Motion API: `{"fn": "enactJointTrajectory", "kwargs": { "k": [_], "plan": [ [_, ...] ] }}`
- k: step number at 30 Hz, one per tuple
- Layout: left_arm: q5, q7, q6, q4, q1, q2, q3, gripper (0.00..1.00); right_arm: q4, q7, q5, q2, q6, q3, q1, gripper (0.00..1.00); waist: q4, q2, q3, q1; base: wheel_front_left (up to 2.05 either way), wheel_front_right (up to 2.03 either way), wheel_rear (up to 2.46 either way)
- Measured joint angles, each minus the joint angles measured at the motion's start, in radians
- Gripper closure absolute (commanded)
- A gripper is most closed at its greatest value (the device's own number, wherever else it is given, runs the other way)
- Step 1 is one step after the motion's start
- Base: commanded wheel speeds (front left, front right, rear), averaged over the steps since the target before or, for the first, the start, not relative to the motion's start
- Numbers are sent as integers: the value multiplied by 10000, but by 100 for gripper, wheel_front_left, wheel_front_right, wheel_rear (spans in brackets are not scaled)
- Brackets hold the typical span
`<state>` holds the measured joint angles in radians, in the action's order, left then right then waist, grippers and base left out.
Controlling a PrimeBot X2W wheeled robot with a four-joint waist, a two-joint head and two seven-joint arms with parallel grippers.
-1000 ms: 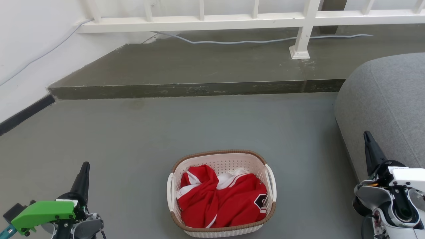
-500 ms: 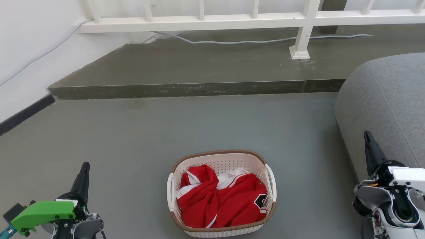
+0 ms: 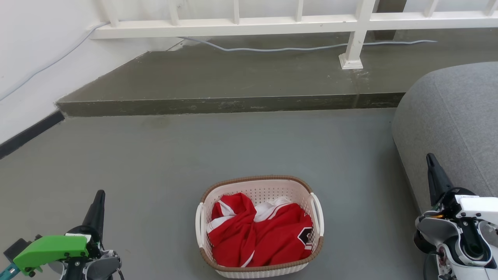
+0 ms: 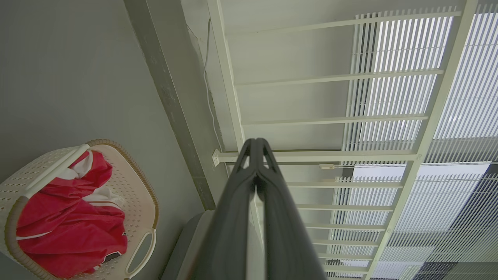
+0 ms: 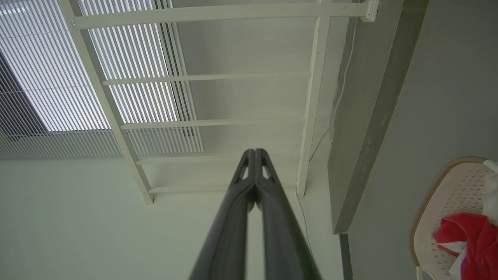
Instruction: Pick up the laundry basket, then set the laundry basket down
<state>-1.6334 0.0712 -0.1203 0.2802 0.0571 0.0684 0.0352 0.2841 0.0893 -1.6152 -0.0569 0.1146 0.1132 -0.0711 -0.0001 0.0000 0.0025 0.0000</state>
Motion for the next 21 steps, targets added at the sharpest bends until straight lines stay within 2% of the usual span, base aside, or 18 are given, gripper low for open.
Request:
{"fn": "enactJointTrajectory", "kwargs": {
  "k": [21],
  "plan": [
    [0, 71, -17, 8, 1, -8, 8, 100, -6, 10, 0, 4, 2, 12, 0, 100, 0, 0, 1, 0, 0, 0, 0]
  ]
}}
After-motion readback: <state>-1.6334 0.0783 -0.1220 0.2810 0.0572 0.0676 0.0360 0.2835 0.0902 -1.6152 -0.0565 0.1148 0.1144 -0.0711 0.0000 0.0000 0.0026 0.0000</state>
